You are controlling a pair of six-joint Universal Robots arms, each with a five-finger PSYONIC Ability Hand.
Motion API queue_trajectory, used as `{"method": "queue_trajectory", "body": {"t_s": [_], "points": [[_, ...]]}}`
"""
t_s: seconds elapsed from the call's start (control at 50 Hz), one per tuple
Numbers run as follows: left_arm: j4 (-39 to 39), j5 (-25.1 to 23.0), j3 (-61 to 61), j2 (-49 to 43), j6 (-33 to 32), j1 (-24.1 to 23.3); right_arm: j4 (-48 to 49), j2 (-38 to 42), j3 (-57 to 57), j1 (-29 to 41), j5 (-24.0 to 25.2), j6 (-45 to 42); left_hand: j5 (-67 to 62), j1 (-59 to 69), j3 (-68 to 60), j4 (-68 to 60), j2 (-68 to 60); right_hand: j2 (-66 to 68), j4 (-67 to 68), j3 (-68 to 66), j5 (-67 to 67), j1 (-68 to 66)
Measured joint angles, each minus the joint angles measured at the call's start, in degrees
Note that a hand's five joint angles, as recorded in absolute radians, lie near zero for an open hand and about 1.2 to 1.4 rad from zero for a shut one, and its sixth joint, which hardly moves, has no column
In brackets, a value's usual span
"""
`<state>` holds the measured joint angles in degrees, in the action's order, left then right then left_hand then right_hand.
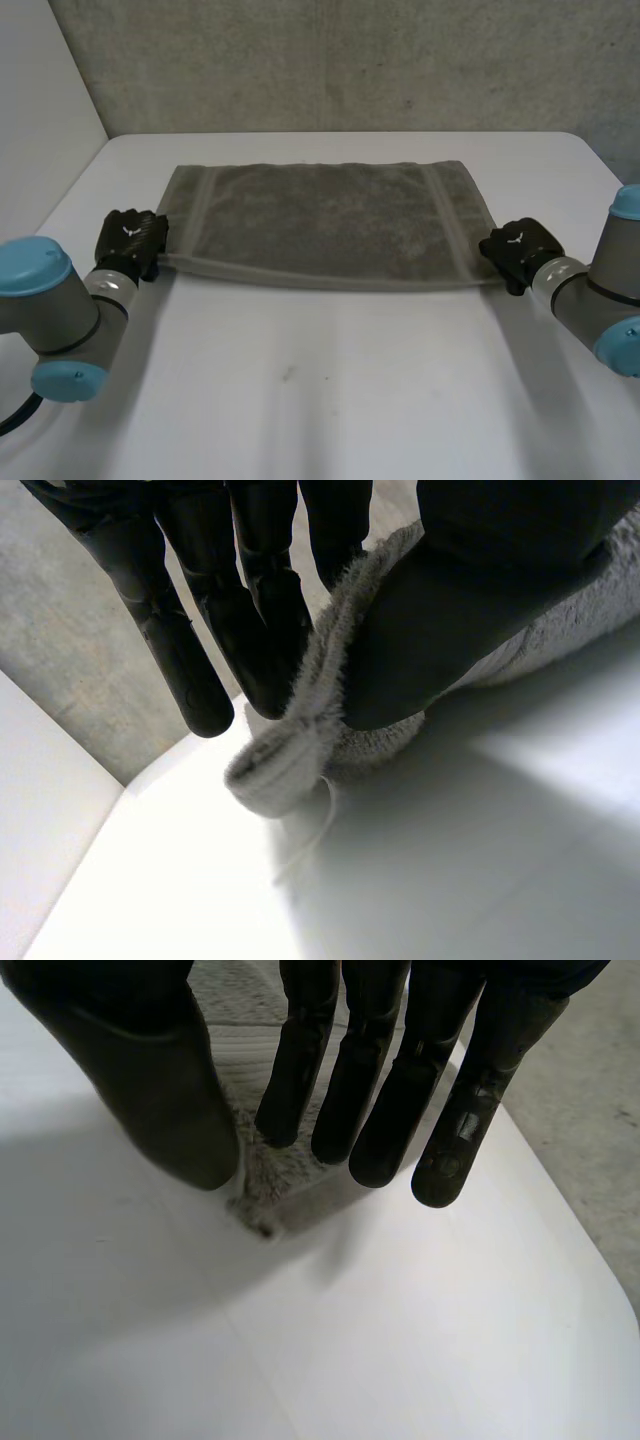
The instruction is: Fold the towel.
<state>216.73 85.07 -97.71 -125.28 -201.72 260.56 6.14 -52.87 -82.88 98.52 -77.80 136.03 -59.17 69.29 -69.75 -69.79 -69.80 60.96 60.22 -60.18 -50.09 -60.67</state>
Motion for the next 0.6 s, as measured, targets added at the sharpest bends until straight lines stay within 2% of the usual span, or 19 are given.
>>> {"method": "queue_trajectory", "body": {"t_s": [0.06,0.18,0.34,0.4,0.46,0.6], "points": [[0.08,0.0,-0.26,0.62,0.21,0.15,0.75,-0.31,-0.15,-0.73,0.16,1.55,0.0,0.0,0.0,0.0,0.0,15.43,15.64,-15.53,-16.04,-15.68],[0.45,0.01,-1.03,0.73,0.25,0.3,1.52,-0.38,0.13,-1.76,0.05,3.03,9.76,-9.82,10.48,10.6,10.55,16.21,16.82,-16.7,-17.0,-15.84],[0.54,-0.07,-1.2,0.13,0.19,0.62,1.45,-0.99,-0.09,-2.36,0.14,3.35,13.96,-13.99,14.61,14.72,14.67,16.21,16.82,-16.71,-17.0,-15.84],[0.51,-0.08,-1.15,0.06,0.17,0.9,1.43,-1.06,-0.26,-2.4,0.22,3.36,13.1,-12.93,13.55,13.57,13.61,16.2,16.82,-16.68,-17.0,-15.84],[0.41,-0.12,-1.12,0.1,0.15,1.38,1.42,-1.06,-0.41,-2.4,0.28,3.31,4.84,-4.82,5.15,5.11,5.14,16.2,16.82,-16.68,-17.0,-15.84],[0.34,-0.53,-1.52,0.64,0.08,2.7,1.24,-1.18,-0.49,-2.37,0.18,3.13,0.88,-1.38,0.55,0.53,0.55,16.2,16.82,-16.68,-17.0,-15.84]]}}
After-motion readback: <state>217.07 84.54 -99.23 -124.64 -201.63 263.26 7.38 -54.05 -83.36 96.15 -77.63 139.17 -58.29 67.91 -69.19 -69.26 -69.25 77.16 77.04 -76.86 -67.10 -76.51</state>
